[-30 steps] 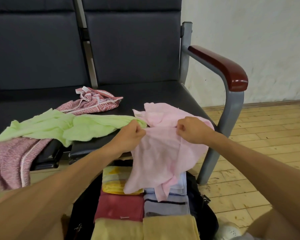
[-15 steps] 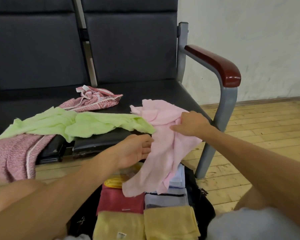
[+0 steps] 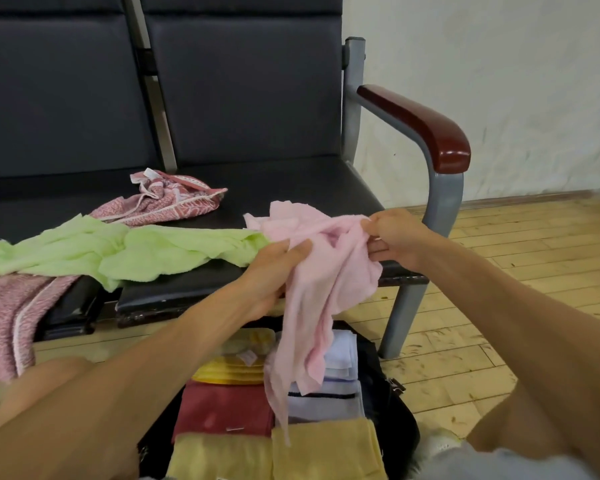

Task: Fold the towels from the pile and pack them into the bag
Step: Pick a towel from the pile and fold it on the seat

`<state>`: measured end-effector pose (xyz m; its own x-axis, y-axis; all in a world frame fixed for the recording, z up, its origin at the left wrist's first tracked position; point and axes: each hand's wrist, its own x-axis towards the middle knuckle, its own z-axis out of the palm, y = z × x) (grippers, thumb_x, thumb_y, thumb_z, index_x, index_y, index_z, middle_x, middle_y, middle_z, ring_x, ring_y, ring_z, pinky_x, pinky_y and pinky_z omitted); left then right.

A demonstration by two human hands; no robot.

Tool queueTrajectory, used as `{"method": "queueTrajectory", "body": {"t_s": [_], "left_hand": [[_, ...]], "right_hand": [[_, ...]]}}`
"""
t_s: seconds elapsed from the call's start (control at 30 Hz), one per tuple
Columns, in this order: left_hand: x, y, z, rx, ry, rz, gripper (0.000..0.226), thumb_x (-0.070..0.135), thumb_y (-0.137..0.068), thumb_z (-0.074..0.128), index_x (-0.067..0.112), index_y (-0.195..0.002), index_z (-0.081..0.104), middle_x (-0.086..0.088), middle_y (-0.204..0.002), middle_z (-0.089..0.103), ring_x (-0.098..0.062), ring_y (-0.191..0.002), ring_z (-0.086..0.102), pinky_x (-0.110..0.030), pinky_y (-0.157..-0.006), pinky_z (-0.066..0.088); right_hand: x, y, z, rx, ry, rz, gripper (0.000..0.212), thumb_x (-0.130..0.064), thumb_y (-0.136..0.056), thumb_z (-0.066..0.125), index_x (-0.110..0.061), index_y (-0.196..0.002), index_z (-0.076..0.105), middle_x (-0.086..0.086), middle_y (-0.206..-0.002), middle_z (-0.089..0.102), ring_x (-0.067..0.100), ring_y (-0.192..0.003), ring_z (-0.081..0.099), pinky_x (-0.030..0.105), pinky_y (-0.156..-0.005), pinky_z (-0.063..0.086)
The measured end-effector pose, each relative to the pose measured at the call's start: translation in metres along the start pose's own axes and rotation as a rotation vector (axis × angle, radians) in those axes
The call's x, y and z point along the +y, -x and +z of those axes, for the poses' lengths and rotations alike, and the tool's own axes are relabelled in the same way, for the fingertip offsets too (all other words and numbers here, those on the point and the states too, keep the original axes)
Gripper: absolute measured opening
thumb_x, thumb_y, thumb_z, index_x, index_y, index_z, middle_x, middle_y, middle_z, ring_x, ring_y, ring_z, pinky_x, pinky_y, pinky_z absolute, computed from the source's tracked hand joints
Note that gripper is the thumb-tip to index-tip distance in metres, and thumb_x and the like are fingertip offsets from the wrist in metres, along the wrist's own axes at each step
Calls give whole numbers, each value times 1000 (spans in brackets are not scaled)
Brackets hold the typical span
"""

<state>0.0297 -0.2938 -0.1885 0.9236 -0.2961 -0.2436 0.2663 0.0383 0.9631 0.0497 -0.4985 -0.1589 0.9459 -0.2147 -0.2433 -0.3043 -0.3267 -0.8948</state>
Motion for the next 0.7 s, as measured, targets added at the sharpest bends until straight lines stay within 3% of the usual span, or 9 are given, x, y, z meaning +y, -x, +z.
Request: {"method": "queueTrajectory", "body": {"t_s": [0.1, 0.27, 0.43, 0.57, 0.7], "left_hand": [[16, 7, -12, 26, -30, 103, 20, 29, -100, 50, 23, -112, 65, 0, -115, 70, -20, -108, 65, -39, -95, 50], [37, 32, -41, 31, -6, 180, 26, 21, -102, 44, 9, -116, 64, -4, -108, 72, -19, -100, 68, -32, -82, 50], [67, 61, -71, 88, 122, 213, 27, 18, -101, 43, 6, -119, 58, -8, -114, 69, -20, -102, 65, -33, -83, 48], [82, 77, -100, 175, 207, 207, 27, 17, -98, 48, 8, -118, 62, -6, -112, 72, -19, -104, 66, -33, -88, 49], [71, 84, -122, 214, 189, 153, 18, 23, -97, 54, 14, -106, 67, -8, -103, 73, -18, -93, 70, -34, -84, 51]], "right_hand": [[5, 3, -5, -24, -211, 64, 27, -12, -101, 47, 1, -123, 56, 16, -121, 63, 31, -107, 62, 43, -86, 54], [-2, 6, -9, -53, -450, 129, 27, -13, -101, 48, -2, -125, 56, 15, -119, 66, 29, -106, 64, 39, -82, 55], [-26, 21, -7, -123, -218, -25, 30, -28, -90, 70, -8, -111, 67, 13, -109, 70, 29, -100, 68, 43, -88, 57], [-40, 32, 4, -147, 87, -251, 33, -10, -83, 74, -20, -113, 64, 4, -114, 59, 21, -101, 59, 28, -75, 56], [-42, 32, 19, -246, 82, -292, 46, -9, -80, 77, -23, -121, 60, 0, -117, 56, 20, -105, 56, 28, -80, 56]]}}
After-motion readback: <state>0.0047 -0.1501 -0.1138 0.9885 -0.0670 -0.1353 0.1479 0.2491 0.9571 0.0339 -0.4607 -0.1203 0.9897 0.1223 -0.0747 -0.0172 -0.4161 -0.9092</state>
